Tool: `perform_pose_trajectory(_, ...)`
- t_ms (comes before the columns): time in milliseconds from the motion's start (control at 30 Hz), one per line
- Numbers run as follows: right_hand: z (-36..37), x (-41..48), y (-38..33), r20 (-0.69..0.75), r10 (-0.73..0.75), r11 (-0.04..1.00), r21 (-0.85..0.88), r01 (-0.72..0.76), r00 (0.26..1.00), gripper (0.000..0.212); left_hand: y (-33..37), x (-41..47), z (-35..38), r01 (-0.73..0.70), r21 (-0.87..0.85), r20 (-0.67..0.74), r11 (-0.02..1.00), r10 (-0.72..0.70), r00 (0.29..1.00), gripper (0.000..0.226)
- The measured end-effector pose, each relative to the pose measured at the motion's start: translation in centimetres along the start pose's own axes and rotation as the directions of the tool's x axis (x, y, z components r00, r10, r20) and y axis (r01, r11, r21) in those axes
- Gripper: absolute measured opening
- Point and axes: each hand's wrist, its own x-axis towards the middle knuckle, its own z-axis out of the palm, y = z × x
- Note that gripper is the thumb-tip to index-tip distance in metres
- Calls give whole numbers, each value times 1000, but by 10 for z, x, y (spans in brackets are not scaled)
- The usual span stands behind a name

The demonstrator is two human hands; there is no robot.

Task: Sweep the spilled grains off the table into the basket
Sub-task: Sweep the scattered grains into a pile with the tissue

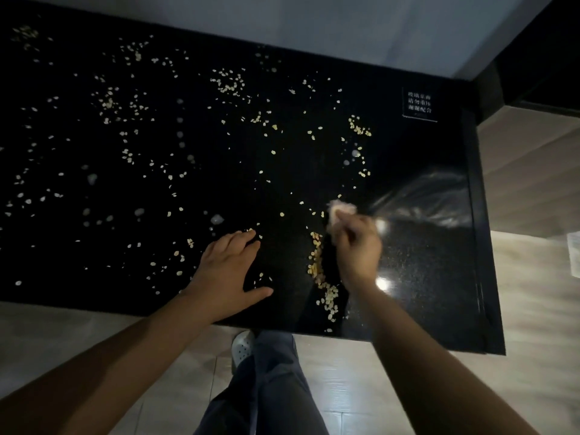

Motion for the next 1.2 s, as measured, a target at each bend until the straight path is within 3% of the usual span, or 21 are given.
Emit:
perform_pose_trajectory(100,-5,-10,-6,108,-84,994,72,77,991,25,3,12,-16,17,-84,-73,996,-23,997,65)
perform_pose_trajectory(267,-55,32,-3,-163,34,995,99,-18,986,22,8,44,-42,14,-90,-123,996,-25,992,57)
perform_pose_trajectory(367,-79,69,15,-233,131,990,82,-115,964,24,14,66,-52,34,-71,-98,997,-41,994,63)
perform_pose_trajectory(600,-48,122,18,-185,180,982,94,-165,966,26,16,113,-62,84,-56,-56,995,-87,995,72)
perform_pose_trajectory(800,-2,78,-5,57,-22,997,68,18,998,31,12,136,-69,115,-39,-33,993,-116,993,72)
perform_pose_trajectory(900,-4,66,-13,106,4,989,146,-19,994,27,7,143,-72,117,-21,-26,993,-117,993,72)
perform_pose_trajectory(1067,-44,115,-17,-104,14,985,175,5,995,24,1,152,-74,97,-21,-18,995,-98,995,74)
perform_pose_trajectory(1200,-48,168,-5,-153,134,990,61,-126,979,27,-3,160,-75,62,-29,-38,998,-64,997,76)
